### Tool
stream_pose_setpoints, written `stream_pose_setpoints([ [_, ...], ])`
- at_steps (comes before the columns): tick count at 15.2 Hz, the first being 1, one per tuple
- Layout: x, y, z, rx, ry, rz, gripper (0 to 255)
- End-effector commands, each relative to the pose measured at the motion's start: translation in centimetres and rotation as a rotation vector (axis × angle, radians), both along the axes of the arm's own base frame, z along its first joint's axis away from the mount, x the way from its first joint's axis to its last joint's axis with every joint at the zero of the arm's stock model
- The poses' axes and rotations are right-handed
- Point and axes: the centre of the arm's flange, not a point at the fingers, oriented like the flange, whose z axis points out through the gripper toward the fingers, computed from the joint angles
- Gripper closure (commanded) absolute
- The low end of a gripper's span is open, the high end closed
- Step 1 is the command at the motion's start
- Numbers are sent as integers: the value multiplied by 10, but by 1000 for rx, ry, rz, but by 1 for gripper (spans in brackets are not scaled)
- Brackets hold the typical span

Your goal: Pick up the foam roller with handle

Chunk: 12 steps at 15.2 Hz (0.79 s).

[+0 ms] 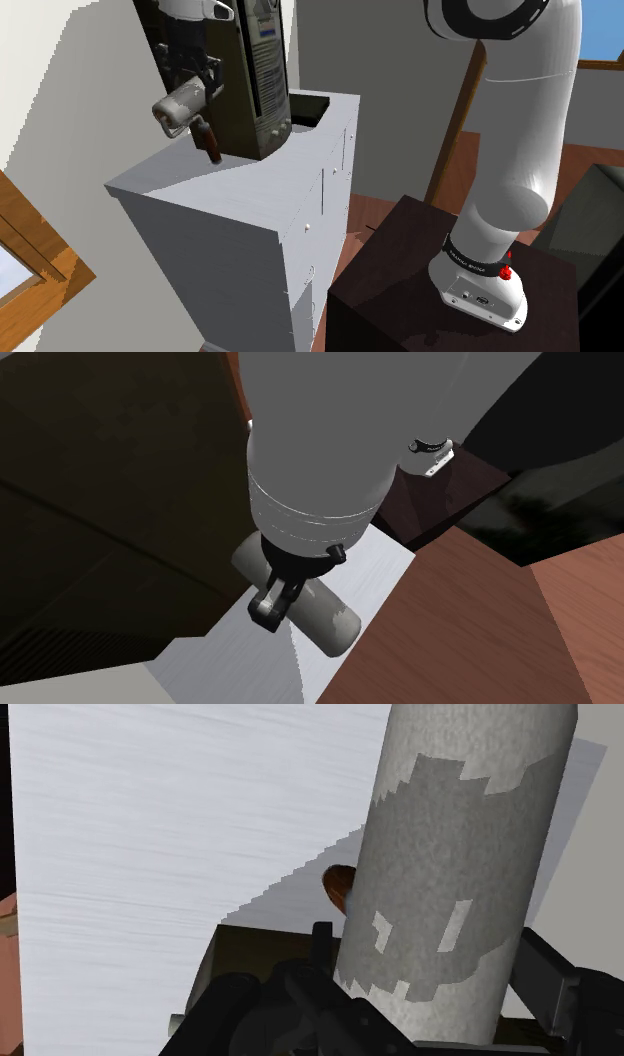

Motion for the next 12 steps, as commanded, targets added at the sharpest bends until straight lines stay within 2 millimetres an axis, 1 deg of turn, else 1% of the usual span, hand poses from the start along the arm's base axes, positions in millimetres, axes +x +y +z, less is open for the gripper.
stream_pose_setpoints([
  [1, 0, 1, 11, 0, -1, 0, 255],
  [12, 0, 1, 69, 0, -1, 0, 255],
])
